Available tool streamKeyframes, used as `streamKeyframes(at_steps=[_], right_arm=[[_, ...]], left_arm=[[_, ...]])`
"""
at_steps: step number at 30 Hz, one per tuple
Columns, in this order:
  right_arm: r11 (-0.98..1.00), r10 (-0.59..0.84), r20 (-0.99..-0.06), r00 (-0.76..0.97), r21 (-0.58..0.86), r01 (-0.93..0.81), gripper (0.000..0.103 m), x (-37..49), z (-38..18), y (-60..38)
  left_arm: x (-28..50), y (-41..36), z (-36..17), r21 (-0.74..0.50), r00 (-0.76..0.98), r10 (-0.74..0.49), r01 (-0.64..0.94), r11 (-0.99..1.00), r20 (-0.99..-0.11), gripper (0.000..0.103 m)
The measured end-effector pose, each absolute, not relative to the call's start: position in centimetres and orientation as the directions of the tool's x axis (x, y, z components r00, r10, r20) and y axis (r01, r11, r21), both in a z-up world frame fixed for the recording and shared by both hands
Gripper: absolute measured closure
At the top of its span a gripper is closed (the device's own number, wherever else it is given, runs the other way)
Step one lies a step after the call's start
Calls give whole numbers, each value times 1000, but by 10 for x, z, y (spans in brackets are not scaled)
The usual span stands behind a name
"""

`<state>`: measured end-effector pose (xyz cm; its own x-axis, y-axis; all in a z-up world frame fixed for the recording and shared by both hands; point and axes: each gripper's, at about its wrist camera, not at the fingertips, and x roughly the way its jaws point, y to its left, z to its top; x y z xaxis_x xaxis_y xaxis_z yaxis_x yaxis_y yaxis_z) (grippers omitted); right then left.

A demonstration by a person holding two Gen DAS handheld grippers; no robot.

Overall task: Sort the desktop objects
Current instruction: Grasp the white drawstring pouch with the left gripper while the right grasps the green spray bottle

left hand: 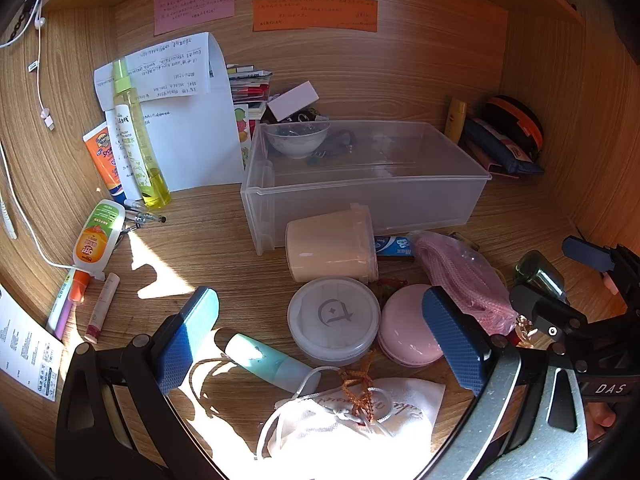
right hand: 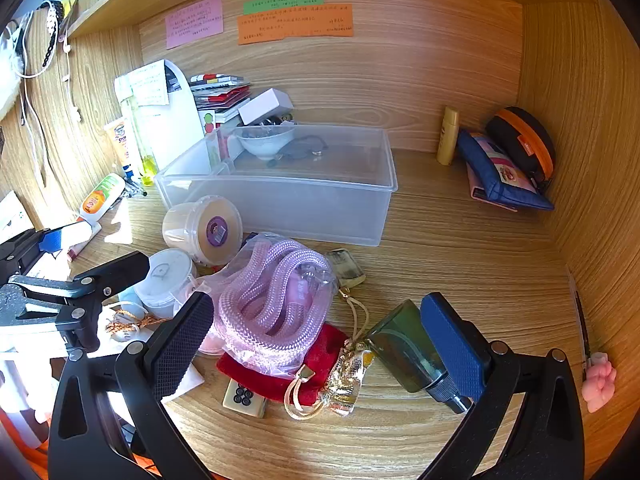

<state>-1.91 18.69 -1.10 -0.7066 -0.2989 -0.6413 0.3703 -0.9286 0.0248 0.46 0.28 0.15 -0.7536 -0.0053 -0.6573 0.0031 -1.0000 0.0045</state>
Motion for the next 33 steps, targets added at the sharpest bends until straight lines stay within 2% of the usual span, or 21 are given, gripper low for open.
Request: streamKeyframes(at_steps=[11, 21, 28, 33], right_arm=[[-933, -291, -628, -722, 19, 359, 0, -16, -7, 190], [-935, -279, -595, -754, -10, 354, 0, -10, -2, 208], [-926, -274, -621, -735, -35, 375, 0, -8, -10, 216], [-922, -300, -646, -702, 9, 386, 0, -11, -19, 228]], left_arm=[[9, 1, 7, 12, -762, -4, -5, -1000, -648, 0], [19, -14, 2, -38, -706, 87, -84, -996, -703, 0], [40, -17, 2, -43, -702, 83, -74, -996, -707, 0], [50, -11, -5, -54, -688, 96, -84, -995, -719, 0]])
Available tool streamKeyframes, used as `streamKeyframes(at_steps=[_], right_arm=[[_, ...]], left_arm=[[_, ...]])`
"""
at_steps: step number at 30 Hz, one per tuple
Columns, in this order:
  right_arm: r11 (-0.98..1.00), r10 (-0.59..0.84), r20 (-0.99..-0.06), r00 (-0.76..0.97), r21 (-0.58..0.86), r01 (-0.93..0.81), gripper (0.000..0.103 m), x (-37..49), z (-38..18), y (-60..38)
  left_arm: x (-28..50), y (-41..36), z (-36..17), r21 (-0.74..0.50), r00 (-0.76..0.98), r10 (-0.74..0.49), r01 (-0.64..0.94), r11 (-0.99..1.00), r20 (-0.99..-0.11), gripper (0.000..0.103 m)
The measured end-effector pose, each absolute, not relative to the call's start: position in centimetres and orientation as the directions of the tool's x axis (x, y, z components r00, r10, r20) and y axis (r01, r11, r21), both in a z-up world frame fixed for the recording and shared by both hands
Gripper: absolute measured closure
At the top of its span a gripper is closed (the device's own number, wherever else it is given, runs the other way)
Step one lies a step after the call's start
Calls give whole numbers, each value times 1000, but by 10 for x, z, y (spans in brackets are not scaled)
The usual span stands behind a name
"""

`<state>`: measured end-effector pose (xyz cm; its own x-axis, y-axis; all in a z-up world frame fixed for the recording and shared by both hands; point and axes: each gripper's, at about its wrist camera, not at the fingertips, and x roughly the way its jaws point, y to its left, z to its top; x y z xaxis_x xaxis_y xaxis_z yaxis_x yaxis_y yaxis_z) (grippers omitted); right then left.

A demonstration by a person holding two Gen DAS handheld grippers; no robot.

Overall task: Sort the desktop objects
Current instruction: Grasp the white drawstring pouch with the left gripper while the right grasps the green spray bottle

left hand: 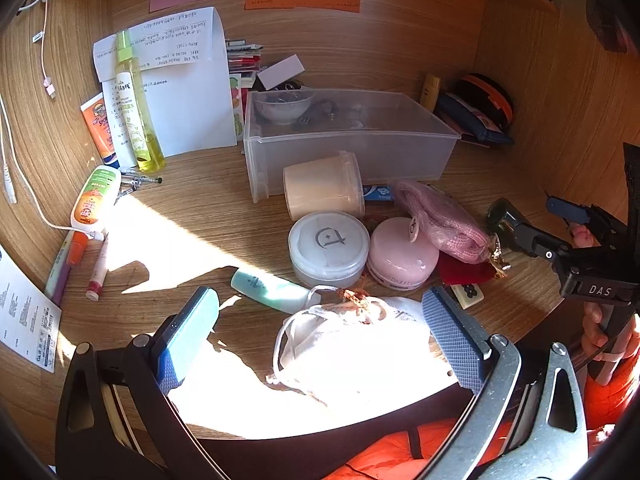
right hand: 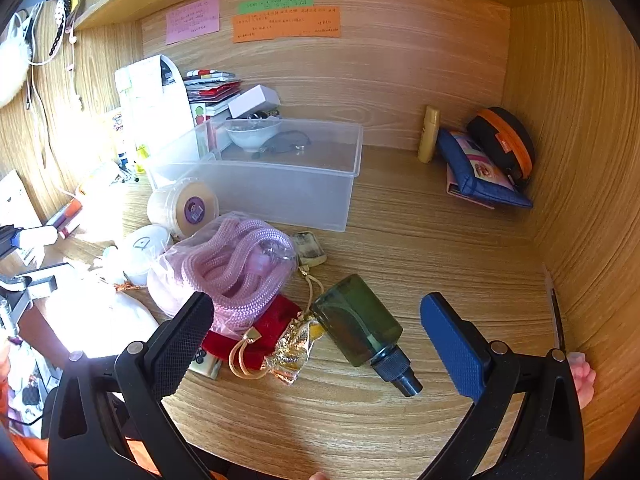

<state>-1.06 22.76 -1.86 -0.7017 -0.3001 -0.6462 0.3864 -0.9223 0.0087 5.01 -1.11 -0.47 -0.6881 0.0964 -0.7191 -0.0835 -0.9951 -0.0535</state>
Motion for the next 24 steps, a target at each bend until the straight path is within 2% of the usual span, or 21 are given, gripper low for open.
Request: streamKeyframes(at_steps=[11, 24], right_arm=[[-911, -310, -680, -664, 14, 411, 2, -17, -34, 247], [-908, -312, -738, -598, 47, 416, 25, -43, -56, 257]], left_arm=[[61, 2, -30, -44, -643, 76, -67, -997, -762, 0], [50, 9, -58, -57, -608, 83, -62, -996, -790, 0]])
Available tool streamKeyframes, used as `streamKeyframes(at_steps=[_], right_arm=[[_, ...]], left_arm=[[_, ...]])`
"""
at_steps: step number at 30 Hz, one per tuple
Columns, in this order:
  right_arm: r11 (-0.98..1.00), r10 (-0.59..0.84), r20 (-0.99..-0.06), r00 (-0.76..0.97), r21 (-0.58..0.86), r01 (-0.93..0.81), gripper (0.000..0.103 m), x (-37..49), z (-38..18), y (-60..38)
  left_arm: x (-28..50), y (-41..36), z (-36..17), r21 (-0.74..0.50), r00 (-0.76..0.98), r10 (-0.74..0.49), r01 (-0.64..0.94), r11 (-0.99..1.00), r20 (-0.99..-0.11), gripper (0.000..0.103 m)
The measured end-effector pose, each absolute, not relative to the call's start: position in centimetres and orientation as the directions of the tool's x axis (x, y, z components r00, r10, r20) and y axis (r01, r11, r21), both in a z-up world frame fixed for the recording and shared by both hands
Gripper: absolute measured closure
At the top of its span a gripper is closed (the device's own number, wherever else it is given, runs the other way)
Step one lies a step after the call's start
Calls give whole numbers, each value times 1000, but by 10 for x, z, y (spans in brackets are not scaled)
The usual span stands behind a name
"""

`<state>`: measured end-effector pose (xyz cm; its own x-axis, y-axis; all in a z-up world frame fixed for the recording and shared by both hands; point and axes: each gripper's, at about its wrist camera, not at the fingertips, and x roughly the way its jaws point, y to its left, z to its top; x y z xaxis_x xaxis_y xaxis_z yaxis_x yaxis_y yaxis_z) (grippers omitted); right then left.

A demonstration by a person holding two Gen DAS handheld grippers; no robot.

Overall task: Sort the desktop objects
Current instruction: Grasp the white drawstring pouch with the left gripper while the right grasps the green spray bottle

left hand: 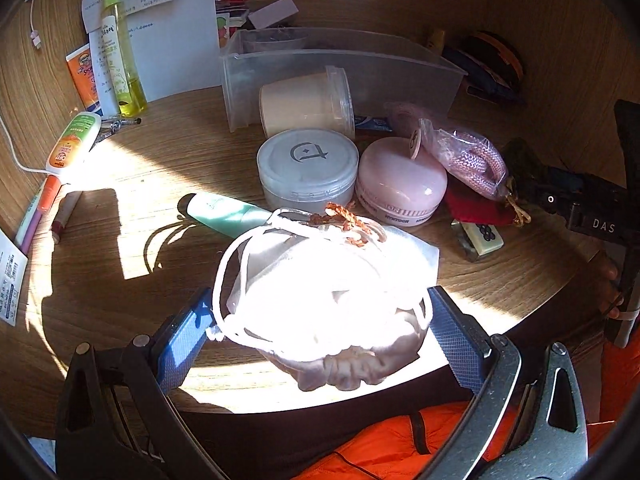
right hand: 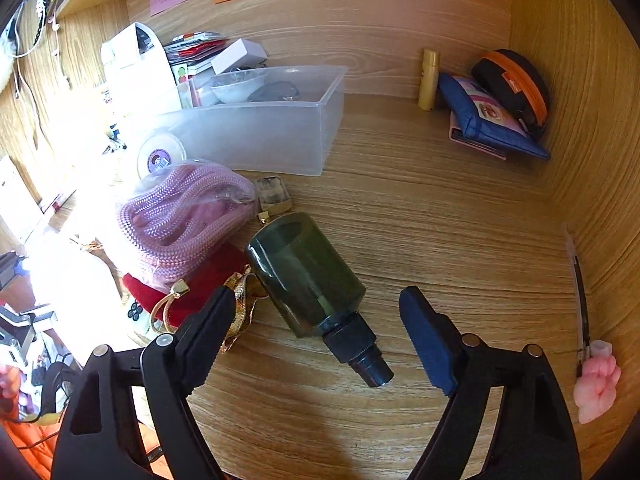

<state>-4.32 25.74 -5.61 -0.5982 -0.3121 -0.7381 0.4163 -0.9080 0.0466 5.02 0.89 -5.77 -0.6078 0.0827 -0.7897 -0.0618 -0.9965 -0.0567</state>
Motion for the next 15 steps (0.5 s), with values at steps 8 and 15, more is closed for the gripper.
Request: streamKeyframes(at_steps=[8, 15], right_arm=[[-905, -331, -763, -556, 88, 417, 48, -58, -63, 255], [-907, -310, -760, -570, 57, 417, 64, -56, -64, 248]], left_arm=[[42, 16, -64, -68, -628, 105, -82, -994, -771, 0], [43, 27, -60, -37, -655, 105, -117, -992, -749, 19]])
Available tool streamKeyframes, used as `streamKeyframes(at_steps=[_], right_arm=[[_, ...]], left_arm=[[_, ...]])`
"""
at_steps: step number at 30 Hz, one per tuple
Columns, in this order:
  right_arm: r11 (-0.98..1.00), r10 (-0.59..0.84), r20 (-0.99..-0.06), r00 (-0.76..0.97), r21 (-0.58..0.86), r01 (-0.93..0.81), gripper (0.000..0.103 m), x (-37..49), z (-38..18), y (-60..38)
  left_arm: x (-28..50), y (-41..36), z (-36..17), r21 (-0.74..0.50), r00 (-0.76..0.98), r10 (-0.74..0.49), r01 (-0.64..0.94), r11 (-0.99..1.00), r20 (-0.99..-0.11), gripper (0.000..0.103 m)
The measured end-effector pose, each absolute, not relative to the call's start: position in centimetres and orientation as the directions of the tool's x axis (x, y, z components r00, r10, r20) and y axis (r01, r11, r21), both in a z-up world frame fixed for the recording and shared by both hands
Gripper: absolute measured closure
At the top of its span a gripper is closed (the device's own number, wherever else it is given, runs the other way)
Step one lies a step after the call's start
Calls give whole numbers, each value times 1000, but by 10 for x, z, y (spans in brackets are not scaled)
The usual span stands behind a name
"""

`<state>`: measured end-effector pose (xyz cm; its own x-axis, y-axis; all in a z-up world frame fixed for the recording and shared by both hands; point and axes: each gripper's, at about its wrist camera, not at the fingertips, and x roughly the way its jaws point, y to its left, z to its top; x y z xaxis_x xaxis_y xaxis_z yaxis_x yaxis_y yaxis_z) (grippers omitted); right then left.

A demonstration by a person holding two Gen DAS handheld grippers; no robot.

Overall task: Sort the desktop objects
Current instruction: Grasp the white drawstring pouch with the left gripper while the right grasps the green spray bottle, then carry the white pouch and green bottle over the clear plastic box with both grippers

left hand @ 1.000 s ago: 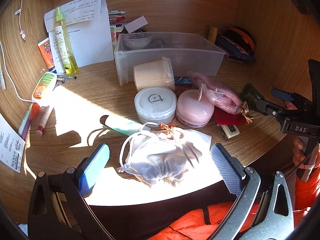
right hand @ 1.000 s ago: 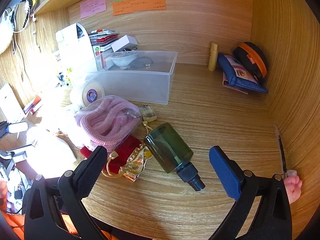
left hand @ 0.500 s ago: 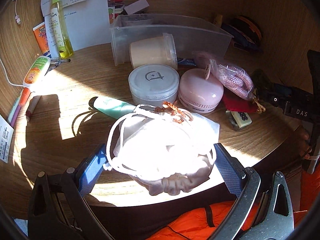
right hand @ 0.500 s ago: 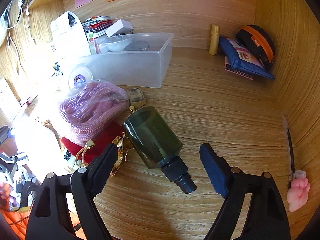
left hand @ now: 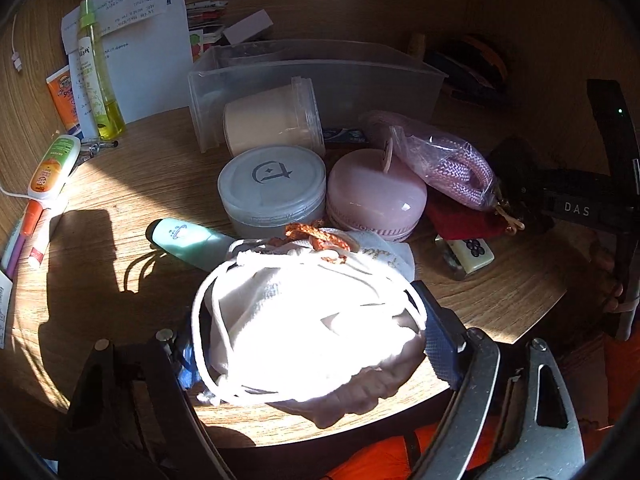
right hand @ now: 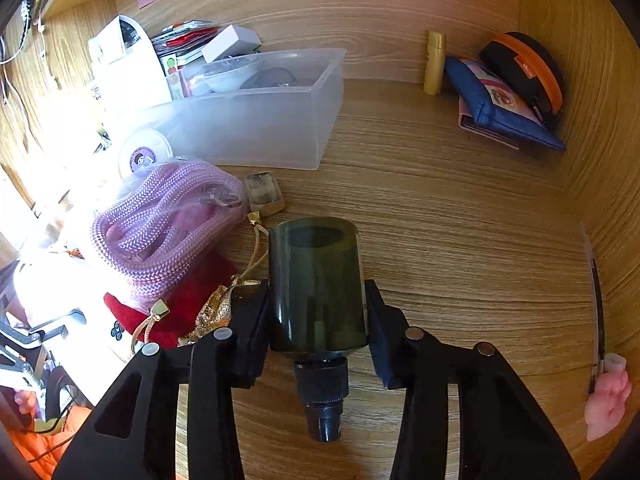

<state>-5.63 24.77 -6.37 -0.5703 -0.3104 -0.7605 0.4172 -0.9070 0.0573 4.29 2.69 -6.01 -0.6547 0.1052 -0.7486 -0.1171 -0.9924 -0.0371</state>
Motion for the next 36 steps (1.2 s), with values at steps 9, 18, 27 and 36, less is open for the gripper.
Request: streamKeyframes(at_steps=[9, 18, 27, 36], right_arm=[[-905, -321, -727, -606, 48, 423, 65, -49, -51, 248], [-894, -361, -687, -630, 61, 445, 65, -44, -34, 243], [-886, -382, -664, -643, 67, 458, 65, -50, -21, 236], [-880, -396, -644, -655, 62, 471, 65, -67, -3, 231]], left_arm=[[49, 28, -46, 42, -690, 56, -124, -991, -722, 38], [44, 16, -23, 87, -706, 45, -150, -985, -706, 42], [23, -3, 9, 37, -702, 97, -173, -984, -706, 42], [-19, -27, 31, -55, -680, 153, -164, -985, -717, 42]])
